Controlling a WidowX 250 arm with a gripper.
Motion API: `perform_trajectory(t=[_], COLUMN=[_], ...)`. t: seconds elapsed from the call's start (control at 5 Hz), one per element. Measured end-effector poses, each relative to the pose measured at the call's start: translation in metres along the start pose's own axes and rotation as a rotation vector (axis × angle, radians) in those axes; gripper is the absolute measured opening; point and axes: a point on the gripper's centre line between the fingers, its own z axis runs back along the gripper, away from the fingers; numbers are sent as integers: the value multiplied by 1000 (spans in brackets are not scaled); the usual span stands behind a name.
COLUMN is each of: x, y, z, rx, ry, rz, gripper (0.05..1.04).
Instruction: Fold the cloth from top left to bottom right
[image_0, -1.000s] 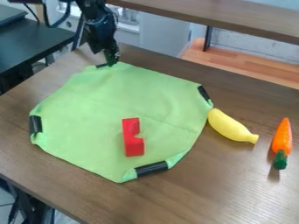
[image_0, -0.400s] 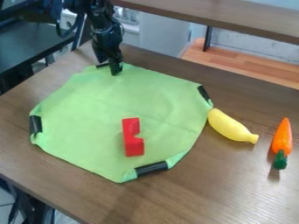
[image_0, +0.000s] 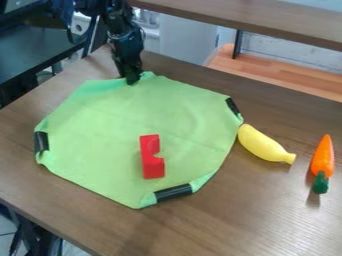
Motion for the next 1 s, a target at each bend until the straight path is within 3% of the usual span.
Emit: perform_trajectory(t=[0.2,0.4,0.6,0.8,1.0], x=[-3,-6,-11,-9,-10], y=[-6,-15,-30,-59,-92], z=[2,7,20,59,84], rx=[-13,-49,-80,-96,-114], ry=[-18,-36,-65,-166,-237], rz=[-10,-14,-31,-107,-187], gripper=[181,80,61,58,58])
